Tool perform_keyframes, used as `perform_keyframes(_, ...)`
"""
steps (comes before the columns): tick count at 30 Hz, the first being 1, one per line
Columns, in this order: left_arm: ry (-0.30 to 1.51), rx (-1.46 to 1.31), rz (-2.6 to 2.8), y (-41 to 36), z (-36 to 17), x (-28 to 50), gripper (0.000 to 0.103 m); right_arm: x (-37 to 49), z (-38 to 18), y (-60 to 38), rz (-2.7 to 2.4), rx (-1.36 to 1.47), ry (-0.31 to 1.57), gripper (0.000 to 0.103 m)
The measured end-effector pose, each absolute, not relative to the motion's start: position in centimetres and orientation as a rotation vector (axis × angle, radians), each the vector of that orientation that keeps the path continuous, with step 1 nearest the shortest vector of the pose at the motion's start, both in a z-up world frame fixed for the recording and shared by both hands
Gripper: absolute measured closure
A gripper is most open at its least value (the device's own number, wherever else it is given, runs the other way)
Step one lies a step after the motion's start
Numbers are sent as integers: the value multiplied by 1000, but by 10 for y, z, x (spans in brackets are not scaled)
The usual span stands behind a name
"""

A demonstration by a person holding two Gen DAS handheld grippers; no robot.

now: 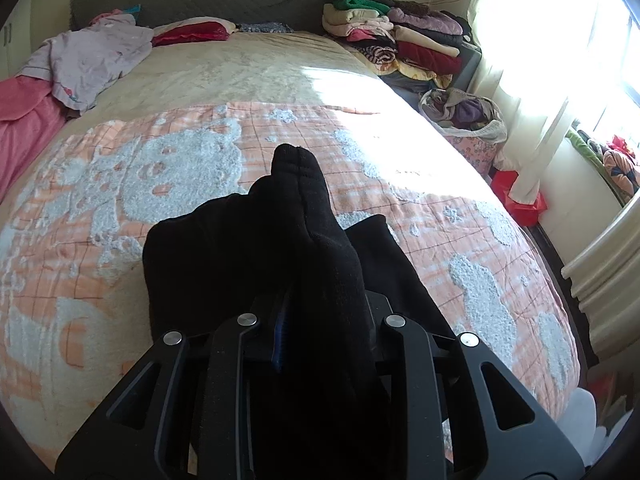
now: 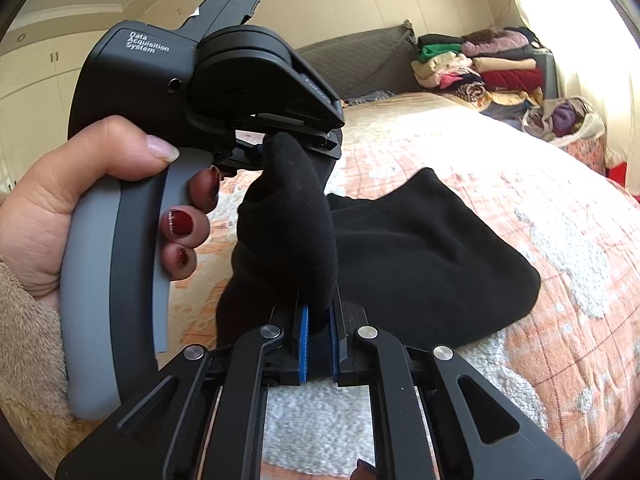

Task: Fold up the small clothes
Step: 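Lift the held sweatshirt edge with both grippers and fold it over the rest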

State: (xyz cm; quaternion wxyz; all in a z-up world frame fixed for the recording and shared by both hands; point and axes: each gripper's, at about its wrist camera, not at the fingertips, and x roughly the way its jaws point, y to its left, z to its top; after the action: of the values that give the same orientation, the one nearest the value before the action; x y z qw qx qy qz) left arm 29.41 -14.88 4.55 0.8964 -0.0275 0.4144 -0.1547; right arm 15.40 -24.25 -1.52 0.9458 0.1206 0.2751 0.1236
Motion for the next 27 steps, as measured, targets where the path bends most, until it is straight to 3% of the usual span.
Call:
perform_keyframes(9,931,-21,-356,-187,13,306,84,165,-36,-276,236,372,643,95)
perform_keyframes(14,957,-23,-368,-193,2,312,79,168,-44,-282,227,391,658,92)
perform_keyframes(19,970,-50,-417,-198,3,312,52,168,-50,-286,210,391,673,91)
perform_keyframes(23,954,-70,-426,-197,9,310,50,167,-55,-294,204,421,684,89)
perform_keyframes(25,944,-94,-435,-192,14,308,36,167,-57,-297,198,424,683,87)
perform_keyframes(27,921,-98,-437,-186,22,304,36,167,-57,-300,196,433,683,85)
